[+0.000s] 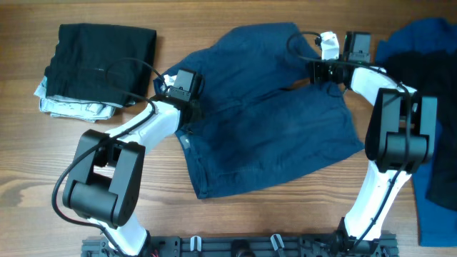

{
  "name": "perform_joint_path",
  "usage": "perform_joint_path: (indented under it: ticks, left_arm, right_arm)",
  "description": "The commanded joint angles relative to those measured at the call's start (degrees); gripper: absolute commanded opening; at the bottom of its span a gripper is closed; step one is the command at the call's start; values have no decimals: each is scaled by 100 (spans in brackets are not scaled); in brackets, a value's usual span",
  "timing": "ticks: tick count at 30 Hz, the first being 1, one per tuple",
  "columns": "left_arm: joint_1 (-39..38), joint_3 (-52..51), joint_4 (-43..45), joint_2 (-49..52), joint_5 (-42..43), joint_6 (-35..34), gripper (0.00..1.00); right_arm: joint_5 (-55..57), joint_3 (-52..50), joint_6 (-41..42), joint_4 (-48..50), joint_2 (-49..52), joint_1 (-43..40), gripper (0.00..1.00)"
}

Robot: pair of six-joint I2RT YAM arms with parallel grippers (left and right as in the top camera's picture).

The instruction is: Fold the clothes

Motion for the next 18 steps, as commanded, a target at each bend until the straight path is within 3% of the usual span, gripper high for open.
perform_joint_path:
  ticks: [1,8,18]
  left_arm:
    - [17,-24,-74,79,-337,70,4]
    - [13,-24,551,79,-369,758,4]
    - [13,-22,1574,398,24,1274,4]
  right_arm:
    - [1416,-90,520,-713,133,-168,4]
    - [1423,-90,1154,-2002,131,-551,4]
    - [1447,-90,1591,-2691,31,-660,4]
